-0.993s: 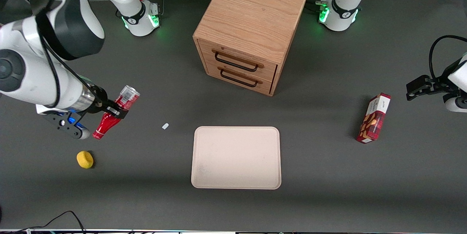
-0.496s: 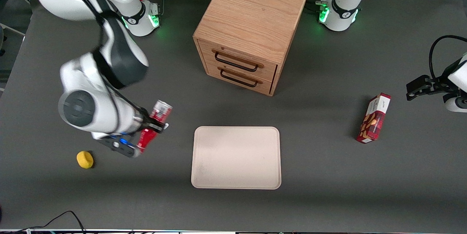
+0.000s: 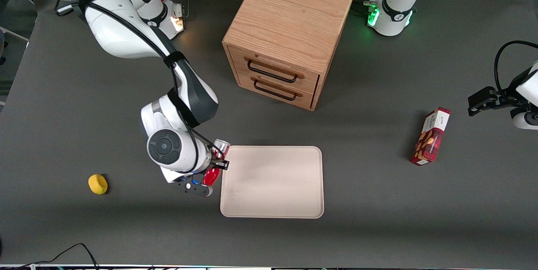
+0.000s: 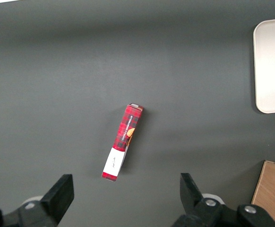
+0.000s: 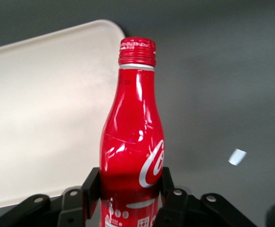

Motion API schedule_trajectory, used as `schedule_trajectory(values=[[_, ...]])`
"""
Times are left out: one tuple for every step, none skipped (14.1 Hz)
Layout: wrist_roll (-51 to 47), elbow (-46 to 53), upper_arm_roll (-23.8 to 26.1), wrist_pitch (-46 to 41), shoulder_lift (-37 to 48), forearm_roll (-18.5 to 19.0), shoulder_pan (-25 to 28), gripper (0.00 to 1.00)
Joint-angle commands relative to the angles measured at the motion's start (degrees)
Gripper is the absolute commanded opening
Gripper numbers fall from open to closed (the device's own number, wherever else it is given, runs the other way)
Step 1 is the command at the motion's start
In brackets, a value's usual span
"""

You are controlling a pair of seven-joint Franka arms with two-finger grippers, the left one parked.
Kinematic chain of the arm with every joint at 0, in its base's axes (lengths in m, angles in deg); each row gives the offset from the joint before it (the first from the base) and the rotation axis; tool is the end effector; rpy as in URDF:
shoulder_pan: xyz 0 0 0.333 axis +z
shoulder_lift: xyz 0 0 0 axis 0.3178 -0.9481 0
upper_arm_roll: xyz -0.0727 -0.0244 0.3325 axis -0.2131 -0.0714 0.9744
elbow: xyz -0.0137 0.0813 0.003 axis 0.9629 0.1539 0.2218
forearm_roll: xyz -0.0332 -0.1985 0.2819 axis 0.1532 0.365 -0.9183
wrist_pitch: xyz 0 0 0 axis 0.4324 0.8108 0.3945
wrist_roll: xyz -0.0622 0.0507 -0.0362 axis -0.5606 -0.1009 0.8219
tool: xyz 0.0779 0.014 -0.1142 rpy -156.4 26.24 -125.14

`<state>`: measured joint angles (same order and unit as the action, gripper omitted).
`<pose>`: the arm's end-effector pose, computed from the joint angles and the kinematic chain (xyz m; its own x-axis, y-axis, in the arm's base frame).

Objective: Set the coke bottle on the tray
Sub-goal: 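Carry the upright bottle over the cream tray's edge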

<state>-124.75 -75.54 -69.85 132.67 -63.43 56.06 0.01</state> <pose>0.6694 0.3114 0.3189 0.9637 -0.2511 -0.0911 -0.2525 -0.9676 -0.0038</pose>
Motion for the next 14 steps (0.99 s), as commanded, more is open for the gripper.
schedule_trajectory(values=[[2.1, 1.8, -0.5, 2.5, -2.5, 2.4, 1.7, 0.00], [4.6, 1.0, -0.5, 4.1, -2.8, 2.2, 1.7, 0.00], [7.1, -0.8, -0.5, 4.5, -2.9, 2.4, 1.8, 0.00], [8.0, -1.5, -0.5, 5.9, -3.2, 2.4, 1.8, 0.00], [8.1, -1.8, -0.5, 8.3, -3.5, 2.3, 1.8, 0.00], [8.1, -2.8, -0.5, 10.1, -4.1, 2.4, 1.8, 0.00], [8.0, -3.5, -0.5, 12.4, -4.6, 2.5, 1.8, 0.00], [7.9, -4.0, -0.5, 14.6, -5.0, 2.6, 2.1, 0.00], [8.0, -4.8, -0.5, 17.1, -5.3, 2.6, 2.1, 0.00], [8.0, -5.8, -0.5, 18.7, -5.3, 2.6, 2.1, 0.00], [8.0, -6.2, -0.6, 19.1, -5.3, 2.8, 2.1, 0.00], [8.1, -6.3, -0.6, 19.8, -5.3, 3.2, 2.1, 0.00], [8.4, -6.7, -0.6, 19.9, -5.3, 3.8, 2.1, 0.00], [9.5, -7.3, -0.6, 19.9, -5.3, 4.0, 2.0, 0.00]])
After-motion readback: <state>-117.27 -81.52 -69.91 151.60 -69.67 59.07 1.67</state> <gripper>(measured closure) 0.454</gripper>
